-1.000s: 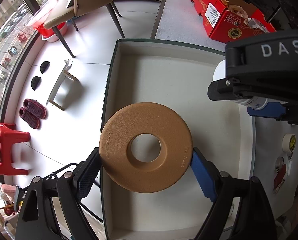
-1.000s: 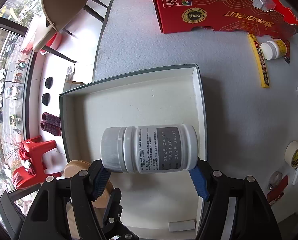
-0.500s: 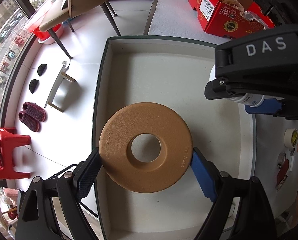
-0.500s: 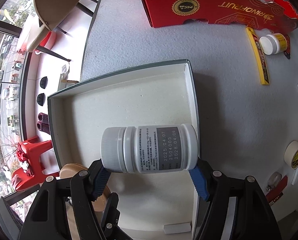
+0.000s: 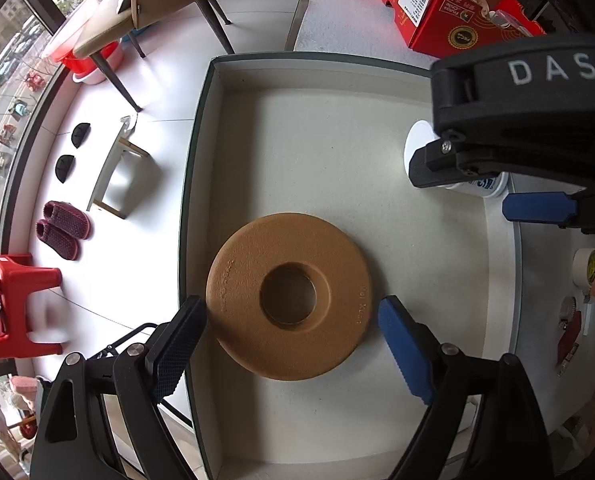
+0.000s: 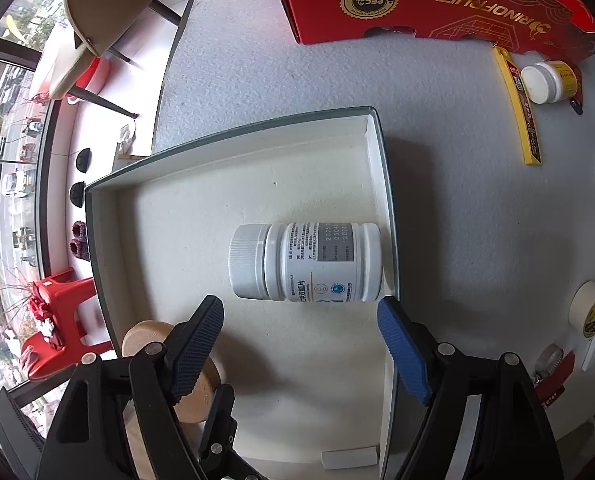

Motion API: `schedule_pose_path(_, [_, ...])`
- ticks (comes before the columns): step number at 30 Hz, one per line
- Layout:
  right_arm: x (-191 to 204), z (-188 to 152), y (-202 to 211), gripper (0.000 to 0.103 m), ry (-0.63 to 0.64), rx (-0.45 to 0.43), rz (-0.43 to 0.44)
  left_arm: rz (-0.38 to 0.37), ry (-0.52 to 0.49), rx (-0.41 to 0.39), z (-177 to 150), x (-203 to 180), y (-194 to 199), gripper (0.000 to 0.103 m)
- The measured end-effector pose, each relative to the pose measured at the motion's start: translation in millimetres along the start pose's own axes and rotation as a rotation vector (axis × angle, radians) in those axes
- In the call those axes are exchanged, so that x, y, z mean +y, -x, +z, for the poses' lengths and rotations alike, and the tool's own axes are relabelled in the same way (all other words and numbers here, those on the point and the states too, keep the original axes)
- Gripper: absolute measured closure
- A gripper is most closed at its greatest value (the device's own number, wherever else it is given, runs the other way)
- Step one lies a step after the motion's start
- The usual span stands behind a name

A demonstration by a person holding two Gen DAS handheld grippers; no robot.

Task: Organize rigid objects
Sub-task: 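Open left tool to drop the ring while right tool releases the bottle into the tray, then move left tool toward the metal hose clamp while right tool approaches the white block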

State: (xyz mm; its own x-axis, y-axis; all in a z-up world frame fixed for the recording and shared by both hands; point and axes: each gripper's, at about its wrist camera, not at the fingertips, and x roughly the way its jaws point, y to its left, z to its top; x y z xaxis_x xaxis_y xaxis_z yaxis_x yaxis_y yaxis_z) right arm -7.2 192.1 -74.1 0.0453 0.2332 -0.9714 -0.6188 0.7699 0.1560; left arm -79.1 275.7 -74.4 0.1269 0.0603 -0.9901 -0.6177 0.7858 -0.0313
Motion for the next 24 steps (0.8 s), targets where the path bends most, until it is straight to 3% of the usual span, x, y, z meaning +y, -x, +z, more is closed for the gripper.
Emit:
schedule_pose_path(3, [0.5, -3.2, 8.1, 0.017, 0.015, -0.013, -0.002, -0.043, 0.013, 0.009, -1.6, 2.2, 2.9, 0.001])
schedule_pose_path(11, [-39.2, -43.0, 57.7, 0.017, -0.043, -0.140, 0.005, -0.074, -0.014, -0.044, -12.0, -3.9, 29.4, 0.001])
schedule_pose_path(17, [-126.0, -116.1, 78.7, 0.017, -0.206, -0.187, -0.068, -0.112, -0.129, -0.014, -29.3, -41.5, 40.0, 0.001])
schedule_pose_path(24, [-248.9, -202.0, 64.3, 0.017, -0.452, -0.101, -0.127, -0.137, -0.389, -0.004, -59.6, -146.0, 52.2, 0.000])
